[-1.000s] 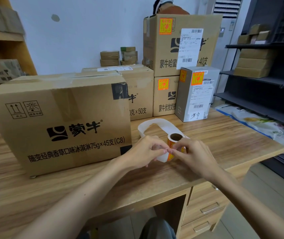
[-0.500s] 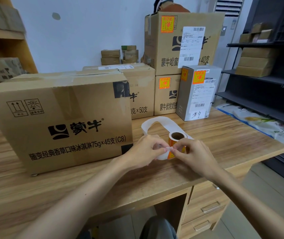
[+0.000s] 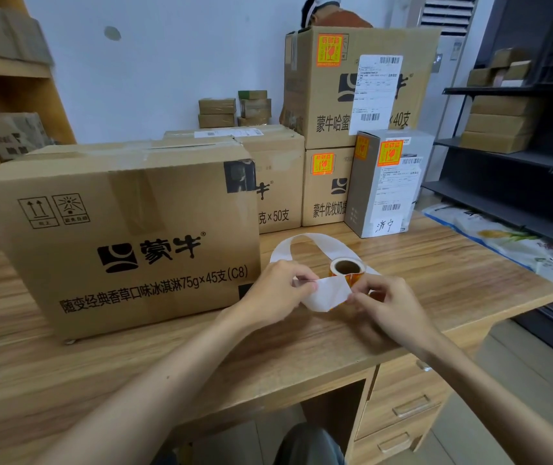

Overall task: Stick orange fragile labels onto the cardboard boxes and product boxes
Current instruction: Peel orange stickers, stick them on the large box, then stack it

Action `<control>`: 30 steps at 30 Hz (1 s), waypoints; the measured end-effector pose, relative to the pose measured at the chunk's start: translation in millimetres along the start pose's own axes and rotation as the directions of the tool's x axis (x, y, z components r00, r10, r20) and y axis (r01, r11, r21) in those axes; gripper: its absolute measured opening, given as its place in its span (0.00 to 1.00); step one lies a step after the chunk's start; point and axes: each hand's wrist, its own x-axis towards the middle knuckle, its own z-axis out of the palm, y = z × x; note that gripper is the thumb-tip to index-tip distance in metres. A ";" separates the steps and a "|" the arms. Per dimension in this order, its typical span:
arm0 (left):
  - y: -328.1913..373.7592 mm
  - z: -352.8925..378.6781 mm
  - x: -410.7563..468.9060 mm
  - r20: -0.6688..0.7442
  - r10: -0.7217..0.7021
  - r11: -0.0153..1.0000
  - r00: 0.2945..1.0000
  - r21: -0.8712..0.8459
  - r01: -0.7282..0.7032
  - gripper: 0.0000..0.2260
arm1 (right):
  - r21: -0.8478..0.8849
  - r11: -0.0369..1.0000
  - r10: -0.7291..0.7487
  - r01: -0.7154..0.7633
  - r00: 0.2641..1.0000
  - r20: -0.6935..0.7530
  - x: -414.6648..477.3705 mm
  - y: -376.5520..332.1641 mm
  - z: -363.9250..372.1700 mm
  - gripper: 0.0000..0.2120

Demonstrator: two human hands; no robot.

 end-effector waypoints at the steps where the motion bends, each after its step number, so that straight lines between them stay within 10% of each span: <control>1: 0.1 -0.2 -0.3 -0.001 -0.007 1.000 1.000 -0.005 0.007 0.07 | 0.012 1.000 0.003 -0.003 1.000 -0.004 -1.3 0.0 -2.2 0.11; 13: 9.5 -1.1 -1.1 -0.030 -0.058 0.998 0.998 0.008 0.058 0.07 | 0.180 0.983 0.026 -0.017 0.999 -0.045 -12.0 -8.2 -31.0 0.10; 19: 13.9 -10.6 -8.3 -0.095 -0.010 0.999 0.995 0.032 0.013 0.10 | -0.151 0.978 -0.162 0.145 0.981 -0.105 -15.7 -26.6 -28.7 0.09; 24: 32.0 -21.4 -27.4 -0.267 0.000 0.988 0.964 -0.149 -0.041 0.07 | -0.609 0.686 -0.532 0.397 0.846 -0.047 -13.9 -51.5 -9.2 0.09; 30: 38.6 -35.0 -44.7 -0.258 -0.178 0.932 0.950 -0.354 0.078 0.14 | -0.760 0.392 -0.759 0.518 0.649 0.051 -3.5 -70.1 26.8 0.06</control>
